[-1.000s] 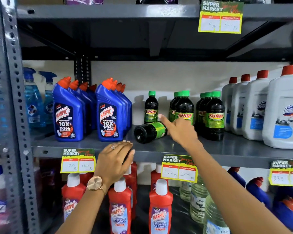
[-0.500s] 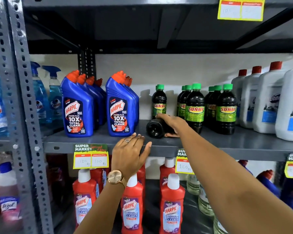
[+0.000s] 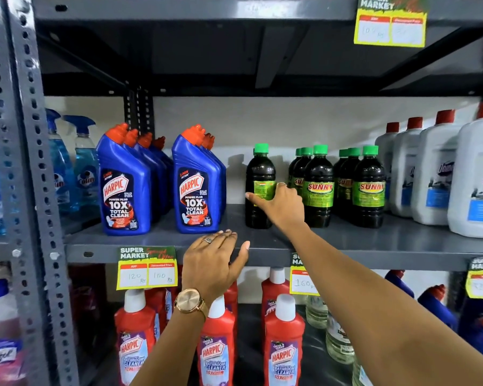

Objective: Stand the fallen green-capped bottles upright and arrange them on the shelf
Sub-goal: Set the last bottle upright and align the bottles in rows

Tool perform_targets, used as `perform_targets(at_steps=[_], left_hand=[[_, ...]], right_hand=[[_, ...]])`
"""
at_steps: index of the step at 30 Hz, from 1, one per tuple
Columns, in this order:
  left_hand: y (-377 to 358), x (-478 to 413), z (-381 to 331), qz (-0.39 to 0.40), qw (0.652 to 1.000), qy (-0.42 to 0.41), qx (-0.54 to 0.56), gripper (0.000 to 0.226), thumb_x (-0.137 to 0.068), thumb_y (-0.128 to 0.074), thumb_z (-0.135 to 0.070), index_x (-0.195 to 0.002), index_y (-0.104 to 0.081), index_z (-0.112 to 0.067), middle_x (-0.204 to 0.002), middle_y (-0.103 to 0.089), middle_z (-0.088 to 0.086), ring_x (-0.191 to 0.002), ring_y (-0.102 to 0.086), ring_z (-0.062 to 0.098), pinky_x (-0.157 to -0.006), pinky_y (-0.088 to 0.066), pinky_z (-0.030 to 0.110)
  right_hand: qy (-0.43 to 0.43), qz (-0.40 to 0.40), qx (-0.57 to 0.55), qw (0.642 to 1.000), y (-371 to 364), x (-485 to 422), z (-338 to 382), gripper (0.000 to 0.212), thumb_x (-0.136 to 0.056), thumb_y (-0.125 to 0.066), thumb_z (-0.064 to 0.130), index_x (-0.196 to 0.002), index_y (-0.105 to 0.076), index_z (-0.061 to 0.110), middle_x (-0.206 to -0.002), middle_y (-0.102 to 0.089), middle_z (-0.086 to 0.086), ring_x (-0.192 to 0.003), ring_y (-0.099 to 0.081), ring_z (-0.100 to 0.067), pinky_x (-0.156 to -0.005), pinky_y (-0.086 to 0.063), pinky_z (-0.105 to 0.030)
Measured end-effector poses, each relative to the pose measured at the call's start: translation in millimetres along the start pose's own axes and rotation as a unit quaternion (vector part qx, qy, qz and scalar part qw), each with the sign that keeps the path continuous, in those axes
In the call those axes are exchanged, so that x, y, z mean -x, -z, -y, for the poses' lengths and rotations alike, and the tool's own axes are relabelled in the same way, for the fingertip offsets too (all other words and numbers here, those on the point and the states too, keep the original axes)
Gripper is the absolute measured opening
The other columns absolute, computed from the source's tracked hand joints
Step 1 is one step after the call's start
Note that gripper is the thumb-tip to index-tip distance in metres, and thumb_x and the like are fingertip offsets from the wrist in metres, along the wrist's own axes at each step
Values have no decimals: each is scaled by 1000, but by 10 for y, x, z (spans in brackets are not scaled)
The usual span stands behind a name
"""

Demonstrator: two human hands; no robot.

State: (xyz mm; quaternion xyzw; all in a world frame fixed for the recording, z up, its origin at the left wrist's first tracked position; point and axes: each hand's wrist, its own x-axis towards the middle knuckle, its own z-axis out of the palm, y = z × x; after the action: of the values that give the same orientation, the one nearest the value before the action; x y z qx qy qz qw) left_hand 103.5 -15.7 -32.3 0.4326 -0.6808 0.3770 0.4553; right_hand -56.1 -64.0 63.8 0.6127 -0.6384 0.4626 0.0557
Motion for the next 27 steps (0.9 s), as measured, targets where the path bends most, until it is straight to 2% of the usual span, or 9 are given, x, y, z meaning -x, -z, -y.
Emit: perform_targets(at_steps=[2, 5, 9, 13, 15, 19, 20, 24, 27], left_hand=[[6, 1, 1, -2, 1000, -4, -4, 45, -92, -45, -44, -92, -77, -13, -93, -77, 3, -85, -72, 17, -78, -54, 29], [4, 0, -2, -10, 1000, -6, -4, 46, -93, -44, -44, -92, -77, -12, -93, -77, 3, -85, -72, 16, -78, -54, 29], [-19, 8, -16, -19, 1000, 2, 3, 46, -93, -44, -44, -92, -77, -13, -94, -77, 3, -87, -72, 16, -79, -54, 30], [-22, 9, -30, -29, 999, 12, 8, 43, -91, -47, -42, -90, -77, -12, -93, -77, 3, -86, -72, 17, -79, -54, 29], [-23, 10, -35, -31, 999, 11, 9, 43, -91, -46, -42, -90, -77, -12, -93, -77, 3, -85, -72, 17, -79, -54, 30], [-21, 16, -45, -27, 999, 18, 17, 44, -91, -46, -42, -91, -77, -12, -93, -77, 3, -86, -72, 17, -80, -54, 30], [-21, 15, -51, -25, 999, 21, 19, 43, -91, -47, -42, -90, -77, -12, -93, -77, 3, -86, -72, 17, -80, -53, 30], [-3, 6, -60, -20, 999, 29, 23, 41, -90, -49, -41, -89, -77, -11, -92, -77, 4, -85, -72, 18, -80, -53, 30], [17, 11, -70, -12, 999, 32, 26, 42, -90, -48, -41, -90, -77, -11, -93, -77, 4, -85, -72, 18, -80, -53, 30]], right_hand=[[-18, 13, -24, 999, -44, -1, 5, 77, -75, -63, 67, -113, -57, 1, -111, -66, -18, -105, -64, -36, -76, -48, -37], [-53, 49, -148, 986, -105, -39, -36, 76, -75, -74, 52, -124, -47, 1, -118, -62, -16, -110, -61, -33, -85, -49, -38], [-76, 130, -239, 959, -143, -73, -155, 55, -70, -79, 23, -118, -57, 6, -106, -67, -8, -98, -62, -25, -69, -48, -26], [-60, 98, -161, 980, -154, -92, -189, 81, -61, -88, 39, -125, -51, 4, -118, -61, -10, -110, -59, -27, -89, -51, -35], [-66, 84, -142, 984, -185, -101, -168, 88, -60, -87, 45, -127, -49, 2, -122, -58, -13, -113, -58, -29, -91, -50, -38], [-86, 114, -187, 972, -182, -106, -176, 58, -68, -79, 22, -116, -55, -1, -104, -64, -12, -98, -59, -27, -66, -46, -27], [-87, 116, -187, 972, -176, -101, -191, 53, -69, -78, 18, -114, -57, -1, -101, -64, -11, -96, -60, -27, -66, -47, -27], [-73, 112, -145, 980, -166, -66, -169, 84, -62, -89, 34, -127, -46, 1, -125, -59, -15, -118, -57, -31, -96, -49, -39], [-77, 105, -109, 986, -196, -57, -135, 104, -53, -86, 54, -133, -43, 2, -131, -53, -16, -125, -51, -34, -103, -45, -44]])
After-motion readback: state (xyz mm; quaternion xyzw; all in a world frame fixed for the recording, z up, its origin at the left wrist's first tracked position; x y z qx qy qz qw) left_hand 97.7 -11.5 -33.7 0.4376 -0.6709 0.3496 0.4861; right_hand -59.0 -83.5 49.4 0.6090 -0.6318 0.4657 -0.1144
